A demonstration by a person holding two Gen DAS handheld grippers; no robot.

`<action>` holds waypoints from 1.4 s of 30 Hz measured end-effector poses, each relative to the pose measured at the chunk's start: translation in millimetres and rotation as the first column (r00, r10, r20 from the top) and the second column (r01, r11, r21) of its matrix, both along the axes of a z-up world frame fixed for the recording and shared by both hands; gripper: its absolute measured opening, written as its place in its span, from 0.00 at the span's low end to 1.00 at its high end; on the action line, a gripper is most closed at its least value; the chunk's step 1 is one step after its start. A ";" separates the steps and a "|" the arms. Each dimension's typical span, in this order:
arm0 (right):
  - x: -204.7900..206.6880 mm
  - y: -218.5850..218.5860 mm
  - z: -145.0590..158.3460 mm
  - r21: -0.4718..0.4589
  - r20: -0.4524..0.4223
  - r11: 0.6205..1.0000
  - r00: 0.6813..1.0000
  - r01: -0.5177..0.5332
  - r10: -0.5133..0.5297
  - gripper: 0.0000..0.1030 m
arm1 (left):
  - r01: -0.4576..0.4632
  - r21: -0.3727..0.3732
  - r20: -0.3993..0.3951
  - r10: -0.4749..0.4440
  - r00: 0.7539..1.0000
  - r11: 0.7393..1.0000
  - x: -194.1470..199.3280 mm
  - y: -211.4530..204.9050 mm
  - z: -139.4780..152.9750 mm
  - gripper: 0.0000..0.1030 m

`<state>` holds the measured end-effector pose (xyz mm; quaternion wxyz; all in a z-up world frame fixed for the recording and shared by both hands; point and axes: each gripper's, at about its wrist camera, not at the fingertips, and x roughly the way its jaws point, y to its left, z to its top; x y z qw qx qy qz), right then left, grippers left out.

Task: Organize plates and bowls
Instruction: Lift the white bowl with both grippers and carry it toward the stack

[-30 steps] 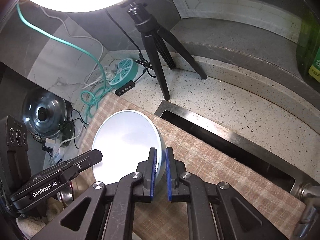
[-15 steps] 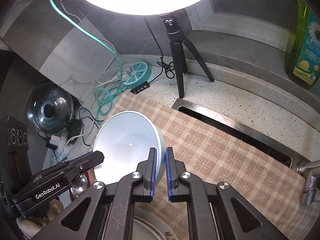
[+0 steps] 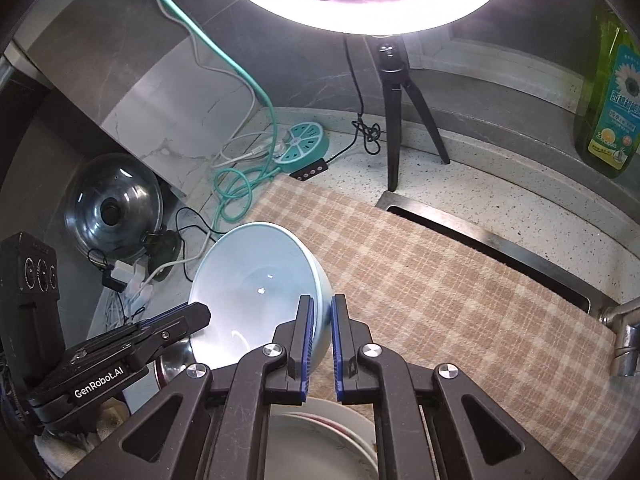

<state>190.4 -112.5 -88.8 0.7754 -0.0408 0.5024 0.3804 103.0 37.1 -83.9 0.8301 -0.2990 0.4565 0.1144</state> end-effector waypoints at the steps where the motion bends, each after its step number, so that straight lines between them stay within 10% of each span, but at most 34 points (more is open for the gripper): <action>1: -3.0 2.1 0.6 0.000 0.001 1.000 1.000 -0.003 0.003 0.08 | -0.003 0.001 0.002 0.003 1.000 1.000 -4.0 1.8 0.6 0.08; 42: -109.5 104.2 -32.5 -0.082 -0.031 0.980 0.983 -0.183 0.181 0.08 | -0.156 0.000 -0.013 0.156 0.988 0.988 -134.5 74.5 -9.9 0.08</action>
